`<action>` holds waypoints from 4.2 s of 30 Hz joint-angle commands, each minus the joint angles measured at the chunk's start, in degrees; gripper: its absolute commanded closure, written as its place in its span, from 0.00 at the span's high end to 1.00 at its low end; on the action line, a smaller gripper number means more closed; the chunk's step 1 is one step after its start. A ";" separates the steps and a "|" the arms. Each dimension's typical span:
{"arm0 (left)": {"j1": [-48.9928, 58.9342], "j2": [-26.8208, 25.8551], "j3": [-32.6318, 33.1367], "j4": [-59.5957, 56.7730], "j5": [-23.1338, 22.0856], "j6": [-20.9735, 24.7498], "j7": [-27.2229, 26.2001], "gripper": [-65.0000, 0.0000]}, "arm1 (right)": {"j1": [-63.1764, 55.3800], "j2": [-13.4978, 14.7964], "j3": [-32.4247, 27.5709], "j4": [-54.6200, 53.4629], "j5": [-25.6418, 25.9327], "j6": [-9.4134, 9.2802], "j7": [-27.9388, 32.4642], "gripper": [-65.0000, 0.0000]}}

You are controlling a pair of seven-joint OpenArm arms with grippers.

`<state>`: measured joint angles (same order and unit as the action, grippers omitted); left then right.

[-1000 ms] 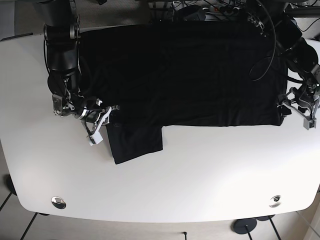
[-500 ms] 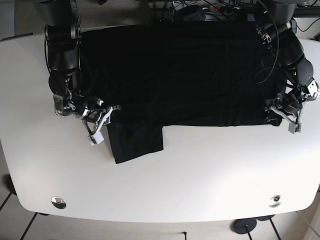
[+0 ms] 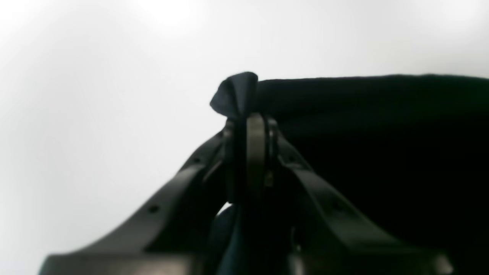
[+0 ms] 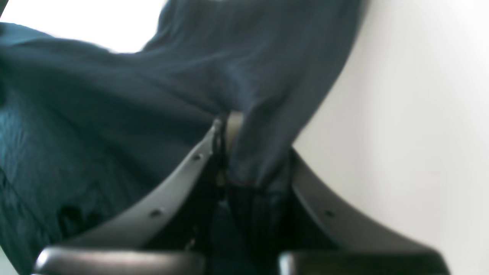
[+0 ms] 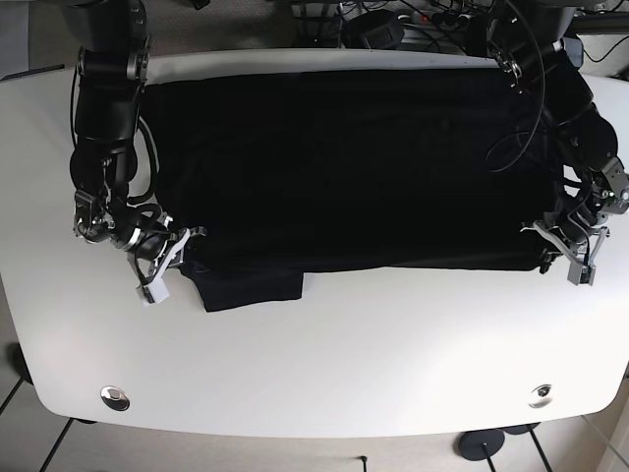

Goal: Fold the T-shirt properly
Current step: 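Fold the shirt's hem half over onto the collar half with both grippers, then pull the folded strip toward the table middle with both grippers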

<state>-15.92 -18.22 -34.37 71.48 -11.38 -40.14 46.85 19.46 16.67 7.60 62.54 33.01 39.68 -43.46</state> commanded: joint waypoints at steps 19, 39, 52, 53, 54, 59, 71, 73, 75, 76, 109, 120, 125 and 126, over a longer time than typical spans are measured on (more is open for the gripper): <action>18.52 6.39 -15.17 23.33 -0.10 0.14 12.45 0.00 | -26.63 -1.68 16.27 41.15 0.96 0.32 -19.79 0.03; 27.22 4.72 -12.18 35.73 -7.22 0.14 12.45 0.57 | -31.90 -5.11 24.01 50.12 6.59 0.32 -20.14 0.89; 22.91 5.51 -13.67 26.58 -6.25 0.14 12.36 0.40 | -30.67 -5.28 24.18 47.65 4.39 0.32 -24.10 0.89; 21.24 5.43 -13.94 24.39 -4.84 0.14 12.36 0.42 | -31.20 -5.28 24.10 47.57 4.39 0.32 -24.10 0.89; 19.66 4.99 -13.94 21.92 -3.00 0.14 12.27 0.47 | -31.55 -5.37 24.10 47.57 4.39 0.32 -24.10 0.89; 11.13 3.84 -13.76 9.97 0.43 0.14 12.18 0.57 | -31.99 -5.37 24.10 47.48 4.39 0.32 -24.10 0.89; 8.76 2.26 -9.72 4.34 0.34 0.14 10.16 0.00 | -32.08 -6.78 24.18 47.30 4.39 0.32 -23.92 0.54; 9.02 2.35 -9.81 9.18 0.17 0.14 10.42 0.00 | -32.08 -6.86 24.18 47.30 4.39 0.32 -23.92 0.30; 9.11 3.58 -9.81 15.33 0.26 0.14 10.51 0.00 | -32.17 -6.86 24.10 47.30 4.39 0.32 -23.92 0.07; 9.20 3.76 -9.81 16.91 0.26 0.14 10.69 0.00 | -32.17 -6.86 24.10 47.30 4.39 0.32 -23.92 0.04; 11.13 5.25 -16.66 31.07 0.17 0.14 24.31 0.00 | -34.98 -7.74 17.06 49.41 19.07 0.32 -24.19 0.03; 24.14 4.72 -19.74 31.07 0.43 0.14 26.25 0.00 | -42.89 -6.07 20.14 49.15 18.63 0.32 -24.10 0.07; 25.46 3.67 -16.75 31.33 0.34 0.14 26.25 0.44 | -43.77 -5.19 20.58 48.01 18.81 0.32 -23.92 0.66; 25.46 3.67 -16.66 31.42 0.26 0.14 26.25 0.49 | -44.39 -5.19 21.90 48.36 19.07 0.32 -23.92 0.78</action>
<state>9.58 -13.58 -50.83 101.69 -11.16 -39.97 73.54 -24.84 10.81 29.32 109.73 50.94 39.90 -68.64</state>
